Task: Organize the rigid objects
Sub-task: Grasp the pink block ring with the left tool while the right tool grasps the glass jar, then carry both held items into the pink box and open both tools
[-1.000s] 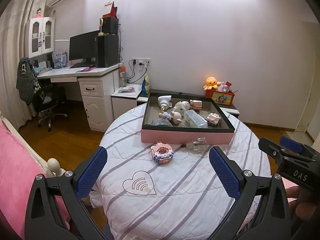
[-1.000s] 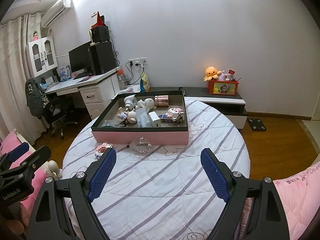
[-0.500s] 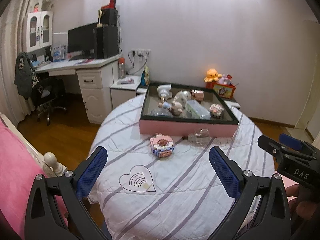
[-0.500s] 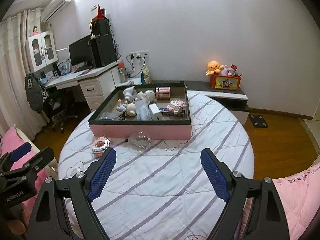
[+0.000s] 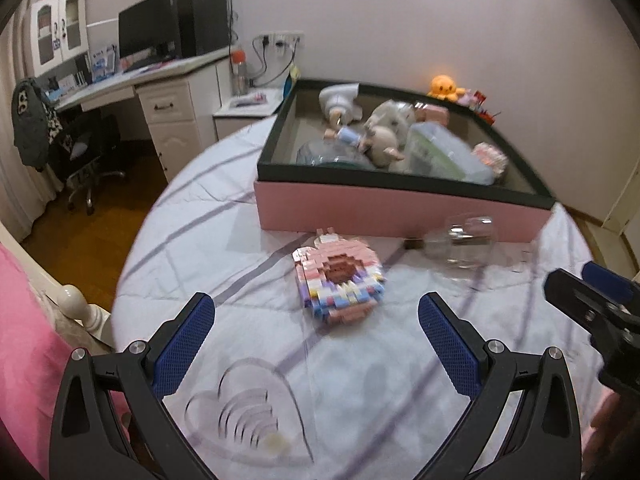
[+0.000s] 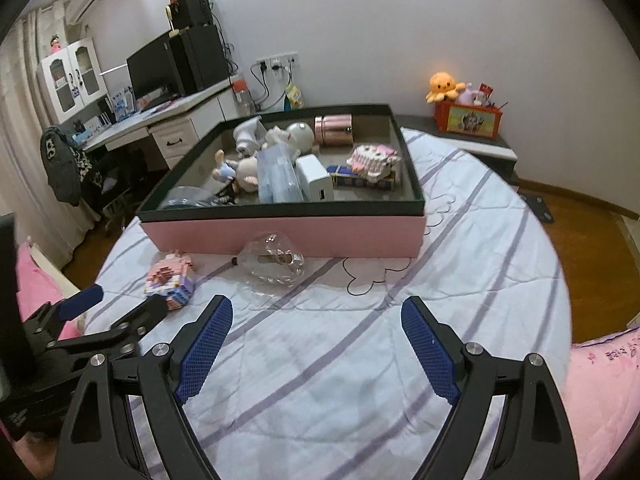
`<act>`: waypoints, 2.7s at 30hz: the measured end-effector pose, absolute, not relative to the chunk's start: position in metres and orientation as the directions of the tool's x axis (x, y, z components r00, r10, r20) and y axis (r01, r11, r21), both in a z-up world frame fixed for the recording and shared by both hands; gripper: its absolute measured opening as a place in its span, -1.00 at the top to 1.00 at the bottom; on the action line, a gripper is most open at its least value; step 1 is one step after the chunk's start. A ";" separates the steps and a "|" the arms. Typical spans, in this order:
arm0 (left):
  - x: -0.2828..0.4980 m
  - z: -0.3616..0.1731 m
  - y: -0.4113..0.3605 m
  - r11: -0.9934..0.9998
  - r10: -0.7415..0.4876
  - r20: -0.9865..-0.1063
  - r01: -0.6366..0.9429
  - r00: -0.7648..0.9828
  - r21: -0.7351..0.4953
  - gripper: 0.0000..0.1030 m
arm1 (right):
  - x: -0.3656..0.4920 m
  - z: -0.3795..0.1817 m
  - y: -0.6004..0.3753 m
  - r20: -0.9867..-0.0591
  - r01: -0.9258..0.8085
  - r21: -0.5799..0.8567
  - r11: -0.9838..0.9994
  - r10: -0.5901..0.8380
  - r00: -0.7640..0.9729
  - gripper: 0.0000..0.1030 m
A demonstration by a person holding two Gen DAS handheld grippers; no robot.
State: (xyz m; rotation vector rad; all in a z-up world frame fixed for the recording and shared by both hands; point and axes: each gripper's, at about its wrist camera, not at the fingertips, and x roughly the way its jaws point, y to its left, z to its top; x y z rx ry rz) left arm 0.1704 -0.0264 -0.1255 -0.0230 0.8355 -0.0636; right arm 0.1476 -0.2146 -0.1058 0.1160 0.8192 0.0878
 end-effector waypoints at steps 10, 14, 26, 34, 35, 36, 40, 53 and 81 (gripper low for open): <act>0.206 -0.147 -0.017 0.993 -0.114 -0.773 0.060 0.625 -0.098 -0.23 | 0.196 -0.134 -0.194 -0.764 -0.068 0.178 0.982 0.181 0.620 -0.71; 0.203 -0.146 -0.011 0.989 -0.145 -0.764 0.078 0.628 -0.124 -0.22 | 0.210 -0.145 -0.186 -0.773 -0.059 0.198 0.978 0.193 0.605 -0.71; 0.195 -0.142 -0.006 0.990 -0.139 -0.757 0.067 0.639 -0.126 -0.22 | 0.217 -0.152 -0.183 -0.774 -0.076 0.166 0.983 0.178 0.608 -0.20; 0.181 -0.135 -0.006 0.989 -0.147 -0.746 0.074 0.650 -0.130 -0.22 | 0.192 -0.138 -0.190 -0.750 -0.088 0.182 0.979 0.196 0.631 -0.20; 0.179 -0.134 -0.007 0.988 -0.149 -0.743 0.077 0.652 -0.131 -0.22 | 0.189 -0.134 -0.192 -0.745 -0.089 0.183 0.979 0.197 0.637 -0.20; 0.177 -0.133 -0.007 0.988 -0.150 -0.741 0.079 0.654 -0.130 -0.22 | 0.185 -0.130 -0.193 -0.740 -0.090 0.182 0.979 0.196 0.643 -0.20; 0.169 -0.124 -0.011 0.988 -0.156 -0.728 0.090 0.667 -0.129 -0.22 | 0.175 -0.118 -0.200 -0.725 -0.093 0.186 0.978 0.200 0.659 -0.20; 0.173 -0.051 -0.026 0.982 -0.190 -0.616 0.162 0.764 -0.101 -0.22 | 0.173 -0.064 -0.217 -0.648 -0.116 0.183 0.976 0.209 0.732 -0.20; 0.337 -0.064 -0.062 0.982 -0.174 -0.663 0.179 0.728 -0.062 -0.24 | 0.343 -0.091 -0.238 -0.740 -0.088 0.111 0.990 0.141 0.657 -0.25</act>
